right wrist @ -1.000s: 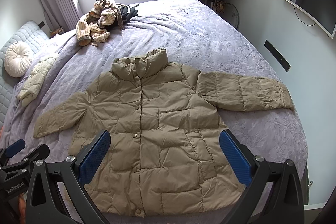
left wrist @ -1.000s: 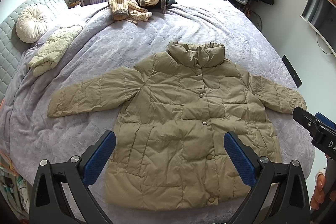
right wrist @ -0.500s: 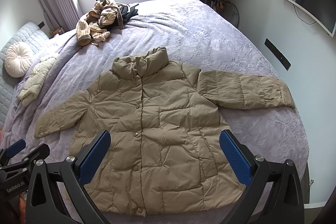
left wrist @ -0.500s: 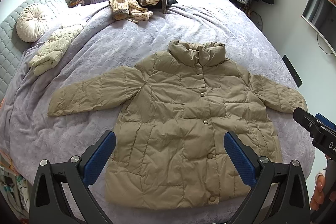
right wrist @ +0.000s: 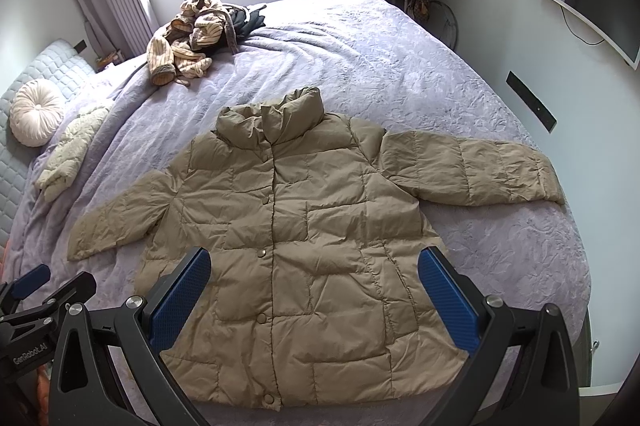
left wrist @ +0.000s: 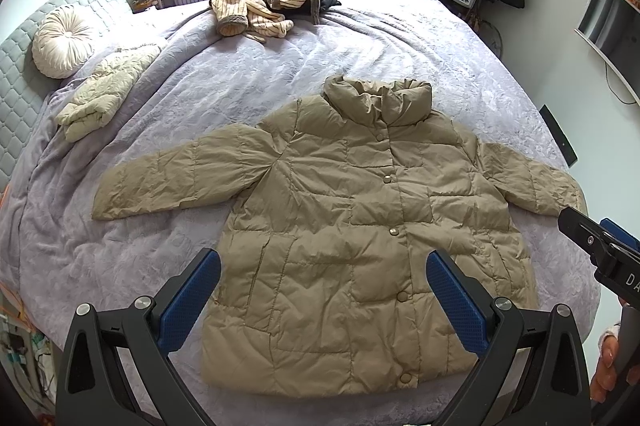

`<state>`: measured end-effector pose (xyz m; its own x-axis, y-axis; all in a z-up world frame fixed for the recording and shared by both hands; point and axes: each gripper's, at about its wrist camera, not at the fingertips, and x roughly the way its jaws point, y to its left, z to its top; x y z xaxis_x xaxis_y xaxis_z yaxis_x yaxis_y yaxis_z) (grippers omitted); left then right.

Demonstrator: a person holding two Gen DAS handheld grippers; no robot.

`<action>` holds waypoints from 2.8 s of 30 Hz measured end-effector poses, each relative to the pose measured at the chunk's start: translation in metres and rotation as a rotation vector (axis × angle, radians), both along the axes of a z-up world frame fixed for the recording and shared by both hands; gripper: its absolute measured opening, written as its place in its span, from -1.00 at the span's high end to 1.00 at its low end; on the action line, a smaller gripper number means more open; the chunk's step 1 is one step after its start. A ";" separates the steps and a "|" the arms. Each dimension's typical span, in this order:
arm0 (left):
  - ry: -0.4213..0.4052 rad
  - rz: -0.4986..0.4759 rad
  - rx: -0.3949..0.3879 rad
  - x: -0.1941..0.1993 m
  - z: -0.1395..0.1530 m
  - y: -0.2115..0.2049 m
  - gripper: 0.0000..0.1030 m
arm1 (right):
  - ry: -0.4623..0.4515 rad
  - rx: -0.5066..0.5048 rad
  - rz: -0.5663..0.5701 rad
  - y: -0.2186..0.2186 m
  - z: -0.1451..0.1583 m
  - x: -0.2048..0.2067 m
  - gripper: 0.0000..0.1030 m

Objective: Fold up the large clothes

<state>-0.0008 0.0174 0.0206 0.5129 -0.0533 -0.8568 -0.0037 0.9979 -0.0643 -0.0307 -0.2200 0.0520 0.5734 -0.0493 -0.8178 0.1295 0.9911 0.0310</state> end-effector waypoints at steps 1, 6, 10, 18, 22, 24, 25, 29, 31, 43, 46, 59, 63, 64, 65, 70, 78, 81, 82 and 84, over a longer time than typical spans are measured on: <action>0.000 0.000 0.000 0.000 0.000 0.001 -1.00 | 0.000 0.000 0.000 0.000 0.000 0.000 -1.00; 0.003 -0.003 -0.002 0.000 -0.001 0.005 -1.00 | 0.003 0.001 0.000 0.001 0.000 0.001 -1.00; 0.003 -0.001 -0.001 0.000 -0.001 0.002 -1.00 | 0.004 0.001 0.002 0.001 0.000 0.001 -1.00; 0.004 -0.001 -0.002 0.000 -0.001 0.004 -1.00 | 0.002 0.001 0.002 0.001 -0.001 0.001 -1.00; 0.009 0.000 -0.005 -0.001 -0.003 0.005 -1.00 | 0.005 0.001 -0.001 0.002 -0.002 0.002 -1.00; 0.015 0.002 -0.010 -0.001 -0.005 0.006 -1.00 | 0.009 0.002 0.000 0.002 -0.002 0.002 -1.00; 0.018 0.004 -0.012 0.000 -0.007 0.005 -1.00 | 0.014 0.001 0.000 0.004 -0.002 0.003 -1.00; 0.030 0.012 -0.022 0.005 -0.014 0.007 -1.00 | 0.029 0.002 0.006 0.012 -0.004 0.005 -1.00; 0.036 0.019 -0.030 0.005 -0.017 0.013 -1.00 | 0.039 0.007 0.010 0.017 -0.005 0.006 -1.00; 0.124 0.107 -0.091 0.018 -0.057 0.085 -1.00 | 0.150 0.027 0.079 0.063 -0.036 0.028 -1.00; 0.161 0.146 -0.124 0.024 -0.079 0.114 -1.00 | 0.173 0.029 0.124 0.087 -0.048 0.034 -1.00; 0.177 0.342 -0.278 0.080 -0.206 0.259 -1.00 | 0.361 0.161 0.274 0.192 -0.140 0.073 -1.00; 0.146 0.403 -0.371 0.109 -0.249 0.298 -1.00 | 0.398 0.169 0.295 0.211 -0.171 0.082 -1.00; 0.142 0.417 -0.389 0.117 -0.260 0.306 -1.00 | 0.399 0.164 0.303 0.215 -0.179 0.083 -1.00; 0.143 0.430 -0.403 0.125 -0.270 0.313 -1.00 | 0.401 0.159 0.308 0.217 -0.184 0.083 -1.00; 0.100 0.503 -0.467 0.150 -0.297 0.346 -1.00 | 0.405 0.156 0.311 0.225 -0.208 0.087 -1.00; -0.050 0.631 -0.452 0.178 -0.283 0.384 0.10 | 0.338 0.152 0.320 0.233 -0.211 0.111 -1.00; -0.067 0.585 -0.503 0.188 -0.278 0.392 0.81 | 0.310 0.168 0.317 0.234 -0.209 0.130 -1.00; -0.082 0.569 -0.476 0.187 -0.272 0.389 0.81 | 0.298 0.173 0.315 0.235 -0.208 0.137 -1.00; -0.130 0.522 -0.433 0.187 -0.255 0.382 0.81 | 0.273 0.175 0.307 0.236 -0.208 0.154 -1.00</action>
